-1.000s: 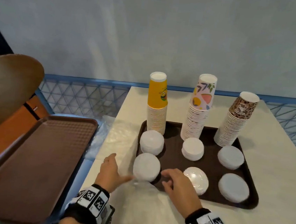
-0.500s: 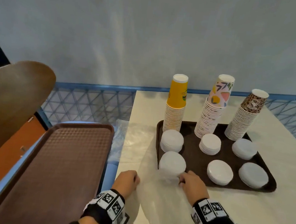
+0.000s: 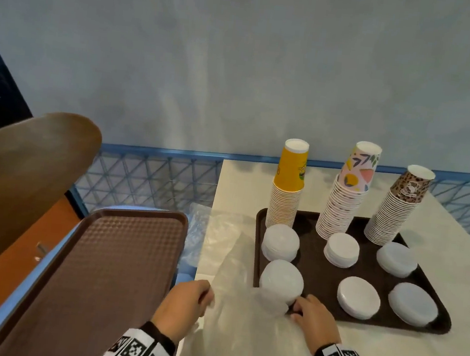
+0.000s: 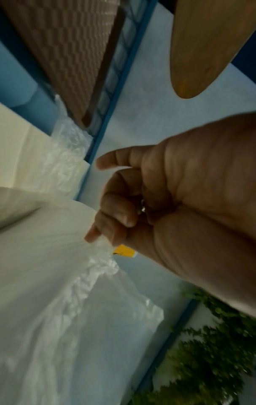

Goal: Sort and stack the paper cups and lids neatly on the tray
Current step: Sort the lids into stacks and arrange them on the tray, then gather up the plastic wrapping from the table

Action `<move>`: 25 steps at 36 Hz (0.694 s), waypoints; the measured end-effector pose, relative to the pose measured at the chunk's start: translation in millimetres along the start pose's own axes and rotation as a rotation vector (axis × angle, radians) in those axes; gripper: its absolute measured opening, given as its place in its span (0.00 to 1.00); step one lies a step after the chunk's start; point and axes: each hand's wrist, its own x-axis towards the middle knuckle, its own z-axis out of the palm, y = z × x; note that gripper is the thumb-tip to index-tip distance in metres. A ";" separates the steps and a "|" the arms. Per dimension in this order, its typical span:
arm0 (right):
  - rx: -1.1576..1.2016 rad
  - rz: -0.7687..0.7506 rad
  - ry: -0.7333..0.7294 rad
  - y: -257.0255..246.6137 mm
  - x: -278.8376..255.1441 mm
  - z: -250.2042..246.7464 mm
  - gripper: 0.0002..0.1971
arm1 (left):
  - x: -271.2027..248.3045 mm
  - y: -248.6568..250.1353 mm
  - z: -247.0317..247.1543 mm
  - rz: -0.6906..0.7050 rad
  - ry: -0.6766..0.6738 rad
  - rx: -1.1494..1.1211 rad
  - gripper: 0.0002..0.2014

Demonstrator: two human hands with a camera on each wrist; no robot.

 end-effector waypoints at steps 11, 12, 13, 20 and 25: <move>-0.005 -0.034 0.004 0.6 2.4 0.2 0.07 | -13.7 15.5 -56.7 0.189 0.385 -0.218 0.16; 0.001 -0.034 0.004 0.5 1.7 -0.5 0.06 | -14.6 20.2 -64.3 0.207 0.466 -0.269 0.16; 0.001 -0.030 -0.001 -0.1 0.6 -1.6 0.06 | -15.5 24.0 -73.6 0.223 0.548 -0.313 0.16; 0.183 -0.012 0.138 -15.4 -15.3 -8.5 0.13 | -27.6 30.8 -127.8 0.284 0.832 -0.416 0.18; 0.351 -0.272 0.229 -78.1 -5.4 -26.1 0.10 | -30.5 16.2 -132.3 0.173 0.916 -0.625 0.16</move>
